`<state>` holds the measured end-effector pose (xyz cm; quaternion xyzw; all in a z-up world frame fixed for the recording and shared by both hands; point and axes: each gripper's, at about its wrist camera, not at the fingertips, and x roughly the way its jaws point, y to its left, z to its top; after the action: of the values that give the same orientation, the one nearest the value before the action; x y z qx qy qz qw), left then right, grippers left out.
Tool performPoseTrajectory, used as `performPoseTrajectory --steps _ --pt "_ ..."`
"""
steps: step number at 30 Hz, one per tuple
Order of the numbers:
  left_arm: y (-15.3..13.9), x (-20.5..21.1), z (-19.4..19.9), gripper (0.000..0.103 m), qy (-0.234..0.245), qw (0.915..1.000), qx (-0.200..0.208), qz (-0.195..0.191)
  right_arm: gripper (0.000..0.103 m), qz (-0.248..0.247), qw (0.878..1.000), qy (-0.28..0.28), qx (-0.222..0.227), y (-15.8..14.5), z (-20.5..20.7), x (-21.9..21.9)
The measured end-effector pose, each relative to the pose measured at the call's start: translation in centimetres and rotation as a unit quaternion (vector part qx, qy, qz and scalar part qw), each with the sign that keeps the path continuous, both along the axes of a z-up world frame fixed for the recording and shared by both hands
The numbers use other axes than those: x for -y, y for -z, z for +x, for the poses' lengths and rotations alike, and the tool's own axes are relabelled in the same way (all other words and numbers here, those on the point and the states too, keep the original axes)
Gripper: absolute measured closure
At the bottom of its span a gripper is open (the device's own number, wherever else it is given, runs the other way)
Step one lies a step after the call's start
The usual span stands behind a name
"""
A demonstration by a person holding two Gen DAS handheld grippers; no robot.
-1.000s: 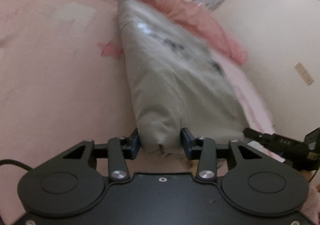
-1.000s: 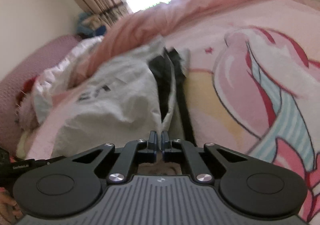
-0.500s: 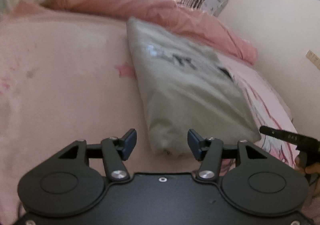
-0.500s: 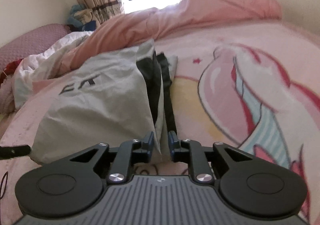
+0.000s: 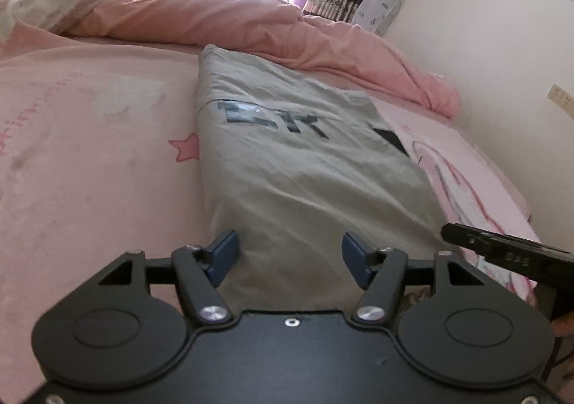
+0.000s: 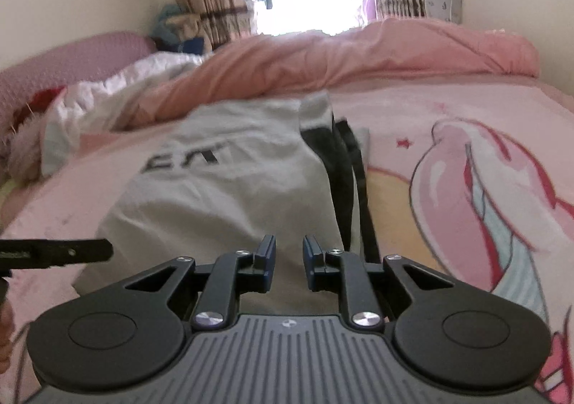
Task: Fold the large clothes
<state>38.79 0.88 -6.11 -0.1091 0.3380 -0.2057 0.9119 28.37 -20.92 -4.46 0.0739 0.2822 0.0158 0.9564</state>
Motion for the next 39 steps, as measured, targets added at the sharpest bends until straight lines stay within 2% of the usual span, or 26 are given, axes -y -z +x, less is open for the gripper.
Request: performPoseTrajectory --steps 5,9,12,14,15,18,21,22,23,25,26,31,35,39 --pt "1.0 -0.1 -0.3 0.039 -0.002 1.0 -0.006 0.003 0.088 -0.007 1.0 0.013 -0.026 2.9 0.9 0.4" --pt "1.1 0.1 -0.3 0.037 0.005 0.9999 -0.004 0.012 0.088 -0.008 0.999 0.012 -0.032 2.6 0.9 0.5" --pt "-0.2 0.1 0.1 0.037 0.013 0.9998 -0.005 0.016 0.076 0.005 1.0 0.009 -0.027 1.7 1.0 0.8" --pt "-1.2 -0.3 0.8 0.037 0.01 0.9999 0.009 0.005 0.055 0.021 1.0 0.011 0.008 0.4 1.2 1.5" --pt "-1.5 -0.4 1.3 0.037 0.005 0.9999 0.013 0.007 0.051 0.022 0.999 0.021 0.036 -0.7 2.0 2.1" --pt "-1.8 -0.4 3.2 0.037 -0.005 0.9999 0.007 0.005 0.051 0.032 0.998 0.024 0.044 -1.1 3.4 2.8" --pt "-1.3 0.0 4.4 0.037 -0.01 0.9999 0.0 0.005 0.051 0.057 0.998 0.008 0.023 -0.6 5.8 3.4" --pt "-1.3 0.3 4.5 0.035 -0.01 0.9999 0.006 0.012 0.052 0.061 0.998 0.007 0.013 -0.1 6.6 3.3" --pt "-1.2 0.5 4.4 0.033 -0.01 0.9998 0.009 0.015 0.068 0.068 0.998 -0.001 -0.005 0.8 7.7 3.2" --pt "-1.4 0.8 4.3 0.033 -0.012 0.9997 0.012 0.02 0.085 0.072 0.997 -0.002 -0.003 1.0 7.7 3.1" --pt "-1.5 0.9 4.2 0.033 -0.012 0.9996 0.013 0.022 0.09 0.07 0.998 0.0 0.001 0.9 7.5 2.9" --pt "-2.2 1.2 4.4 0.033 0.006 0.9998 0.02 0.002 0.098 0.033 0.998 0.021 0.043 -1.4 5.9 2.7" --pt "-1.0 1.9 5.2 0.032 0.01 0.9995 0.022 0.019 0.098 0.042 0.999 0.018 0.0 1.3 7.2 3.6" --pt "-0.8 2.6 5.0 0.031 0.016 0.9985 0.034 0.041 0.097 0.031 0.999 0.022 0.002 2.3 7.2 3.1"
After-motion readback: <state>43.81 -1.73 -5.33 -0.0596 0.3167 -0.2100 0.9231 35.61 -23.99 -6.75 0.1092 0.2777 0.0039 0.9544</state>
